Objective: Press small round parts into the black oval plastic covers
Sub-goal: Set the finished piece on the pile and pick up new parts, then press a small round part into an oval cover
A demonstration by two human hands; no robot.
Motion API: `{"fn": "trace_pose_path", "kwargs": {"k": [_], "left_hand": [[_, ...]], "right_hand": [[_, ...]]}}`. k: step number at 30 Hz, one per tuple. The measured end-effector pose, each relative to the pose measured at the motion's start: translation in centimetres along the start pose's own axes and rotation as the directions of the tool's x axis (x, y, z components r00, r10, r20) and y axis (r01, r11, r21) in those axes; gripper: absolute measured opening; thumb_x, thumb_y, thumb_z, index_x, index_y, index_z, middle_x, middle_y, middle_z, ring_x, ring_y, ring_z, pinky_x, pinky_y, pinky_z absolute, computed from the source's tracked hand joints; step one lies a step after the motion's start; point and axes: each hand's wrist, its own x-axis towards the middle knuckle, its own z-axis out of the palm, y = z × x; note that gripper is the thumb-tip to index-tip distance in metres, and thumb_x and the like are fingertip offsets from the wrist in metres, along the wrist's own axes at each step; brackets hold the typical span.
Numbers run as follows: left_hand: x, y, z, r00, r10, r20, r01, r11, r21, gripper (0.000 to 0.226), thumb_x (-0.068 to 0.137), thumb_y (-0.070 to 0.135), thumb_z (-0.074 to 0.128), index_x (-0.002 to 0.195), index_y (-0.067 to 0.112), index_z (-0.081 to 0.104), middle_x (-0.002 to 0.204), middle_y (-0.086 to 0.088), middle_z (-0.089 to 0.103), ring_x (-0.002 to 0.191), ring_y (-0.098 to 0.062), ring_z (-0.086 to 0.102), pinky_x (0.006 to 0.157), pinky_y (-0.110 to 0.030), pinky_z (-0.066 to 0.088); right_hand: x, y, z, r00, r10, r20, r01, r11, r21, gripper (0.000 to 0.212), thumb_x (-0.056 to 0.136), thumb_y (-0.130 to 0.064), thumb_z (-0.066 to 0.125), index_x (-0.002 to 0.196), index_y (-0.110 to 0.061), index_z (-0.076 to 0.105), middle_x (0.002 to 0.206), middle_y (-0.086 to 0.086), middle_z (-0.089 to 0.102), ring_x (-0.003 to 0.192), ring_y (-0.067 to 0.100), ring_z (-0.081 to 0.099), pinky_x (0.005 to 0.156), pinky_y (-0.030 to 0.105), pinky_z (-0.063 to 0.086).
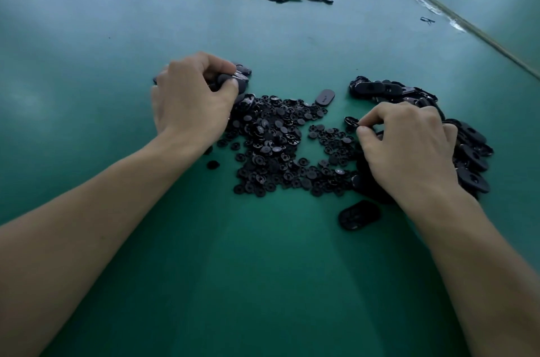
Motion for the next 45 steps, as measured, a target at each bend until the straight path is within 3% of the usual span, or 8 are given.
{"fn": "trace_pose_path", "kwargs": {"k": [8,11,14,17,21,29,33,45], "left_hand": [[0.1,-0.4,0.2,0.999,0.003,-0.040,0.005,0.977,0.212,0.027,0.089,0.038,0.066,0.116,0.034,0.067,0.116,0.009,0.048,0.123,-0.024,0.046,0.100,-0.035,0.034],[-0.2,0.0,0.1,0.992,0.110,-0.060,-0.098,0.978,0.182,0.020,0.088,0.040,0.064,0.107,0.035,0.067,0.107,0.013,0.051,0.114,-0.022,0.052,0.096,-0.032,0.035],[-1.2,1.2,0.4,0.973,0.230,-0.018,-0.230,0.973,-0.031,0.006,0.090,0.035,0.064,0.094,0.033,0.068,0.080,0.020,0.062,0.078,-0.007,0.062,0.081,-0.027,0.052],[-2.7,2.4,0.8,0.959,0.270,0.085,-0.240,0.935,-0.259,0.007,0.093,0.032,0.065,0.096,0.030,0.071,0.067,0.012,0.070,0.056,-0.006,0.063,0.058,-0.020,0.051],[-4.0,2.9,1.2,0.935,0.285,0.212,-0.184,0.899,-0.398,0.014,0.091,0.029,0.068,0.100,0.023,0.076,0.073,0.008,0.074,0.063,-0.017,0.069,0.059,-0.037,0.060],[-4.2,2.5,1.4,0.932,0.233,0.279,-0.014,0.790,-0.613,0.014,0.090,0.005,0.071,0.093,0.018,0.071,0.069,0.005,0.072,0.064,-0.012,0.068,0.054,-0.024,0.057],[-4.1,2.5,1.4,0.933,0.223,0.282,0.005,0.776,-0.630,0.009,0.088,0.010,0.070,0.090,0.018,0.071,0.069,0.004,0.072,0.064,-0.013,0.069,0.055,-0.025,0.057],[-4.2,2.5,1.4,0.898,0.331,0.291,-0.127,0.827,-0.548,0.020,0.083,0.019,0.080,0.101,0.024,0.073,0.063,0.008,0.065,0.055,-0.005,0.055,0.053,-0.015,0.042]], "right_hand": [[0.0,-0.1,-0.1,0.996,-0.019,-0.086,0.024,0.998,0.063,0.016,0.100,-0.026,0.055,0.105,-0.023,0.070,0.096,0.004,0.071,0.108,0.032,0.053,0.084,0.038,0.030],[0.3,0.1,-0.2,0.978,-0.082,-0.190,0.113,0.981,0.160,0.019,0.101,-0.021,0.054,0.110,-0.016,0.071,0.093,0.007,0.072,0.099,0.032,0.062,0.091,0.044,0.047],[0.2,-0.7,-0.3,0.971,-0.118,-0.206,0.197,0.886,0.420,0.017,0.100,-0.020,0.058,0.109,-0.014,0.072,0.082,-0.014,0.065,0.079,0.000,0.063,0.076,0.010,0.047],[0.0,-1.4,0.1,0.975,-0.173,-0.140,0.222,0.739,0.636,0.013,0.098,-0.018,0.062,0.103,-0.020,0.073,0.083,-0.020,0.067,0.079,-0.006,0.064,0.073,0.009,0.047],[-0.2,-2.0,0.2,0.973,-0.218,-0.077,0.194,0.587,0.786,0.014,0.096,-0.015,0.065,0.094,-0.026,0.072,0.088,-0.008,0.074,0.086,0.010,0.070,0.085,0.035,0.057],[-0.5,-2.0,0.1,0.976,-0.207,-0.064,0.176,0.586,0.791,0.012,0.091,-0.022,0.072,0.094,-0.033,0.071,0.078,-0.011,0.071,0.073,0.001,0.065,0.071,0.020,0.052],[-0.6,-2.2,-0.1,0.979,-0.193,-0.060,0.159,0.555,0.816,0.017,0.090,-0.018,0.073,0.089,-0.035,0.071,0.078,-0.011,0.073,0.075,0.004,0.068,0.075,0.027,0.057],[-0.7,-2.6,-0.4,0.977,-0.199,-0.083,0.171,0.484,0.858,0.021,0.093,-0.013,0.068,0.104,-0.030,0.068,0.082,-0.005,0.073,0.079,0.014,0.069,0.076,0.030,0.057]]}}
